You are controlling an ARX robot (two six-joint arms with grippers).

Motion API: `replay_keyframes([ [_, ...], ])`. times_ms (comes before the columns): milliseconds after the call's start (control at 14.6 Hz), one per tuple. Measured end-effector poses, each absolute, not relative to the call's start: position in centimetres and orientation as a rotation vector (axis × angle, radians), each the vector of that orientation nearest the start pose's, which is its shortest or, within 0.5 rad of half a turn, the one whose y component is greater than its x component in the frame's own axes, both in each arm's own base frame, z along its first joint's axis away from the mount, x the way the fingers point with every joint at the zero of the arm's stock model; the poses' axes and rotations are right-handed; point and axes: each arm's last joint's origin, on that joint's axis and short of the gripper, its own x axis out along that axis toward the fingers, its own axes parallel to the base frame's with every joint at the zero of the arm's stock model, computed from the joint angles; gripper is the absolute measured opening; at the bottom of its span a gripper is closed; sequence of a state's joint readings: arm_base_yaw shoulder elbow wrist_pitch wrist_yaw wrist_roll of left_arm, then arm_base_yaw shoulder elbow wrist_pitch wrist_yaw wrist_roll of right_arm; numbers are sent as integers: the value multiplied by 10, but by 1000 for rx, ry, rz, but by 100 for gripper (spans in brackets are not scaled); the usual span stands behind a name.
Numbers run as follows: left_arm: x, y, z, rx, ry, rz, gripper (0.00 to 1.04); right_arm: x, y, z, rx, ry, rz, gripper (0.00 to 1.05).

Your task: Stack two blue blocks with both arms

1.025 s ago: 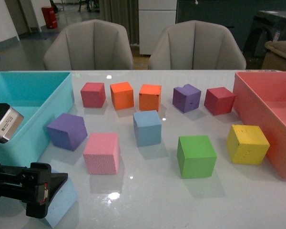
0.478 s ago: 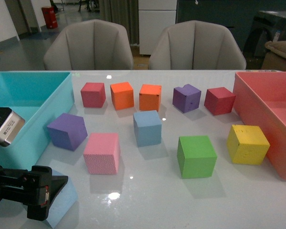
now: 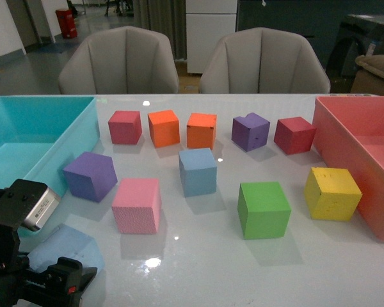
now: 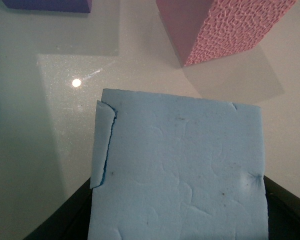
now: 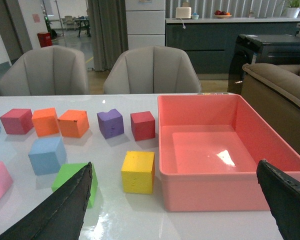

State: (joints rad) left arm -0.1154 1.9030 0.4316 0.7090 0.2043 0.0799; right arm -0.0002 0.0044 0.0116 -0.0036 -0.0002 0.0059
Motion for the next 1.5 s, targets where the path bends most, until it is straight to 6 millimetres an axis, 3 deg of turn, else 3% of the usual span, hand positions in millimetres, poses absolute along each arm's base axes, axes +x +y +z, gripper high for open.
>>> replay_keyframes([
  [137,255,-41,57,27,760,-343,52,97,0,167,6,-4,0,98],
  [205,256,-48,70,16,736,-358,47,97,0,167,6,-4,0,98],
  [478,294,-96,132,53,606,-414,43,97,0,167,6,-4,0,98],
  [683,339,-147,148,42,605,-421,42,97,0,167,6,-4,0,98],
  [957,393,-195,149,49,630,-405,42,97,0,167,6,-4,0,98],
  [1230,415,-201,140,74,658,-346,42,97,0,167,6,-4,0,98],
  [1504,418,-202,133,81,672,-337,42,97,0,167,6,-4,0,98],
])
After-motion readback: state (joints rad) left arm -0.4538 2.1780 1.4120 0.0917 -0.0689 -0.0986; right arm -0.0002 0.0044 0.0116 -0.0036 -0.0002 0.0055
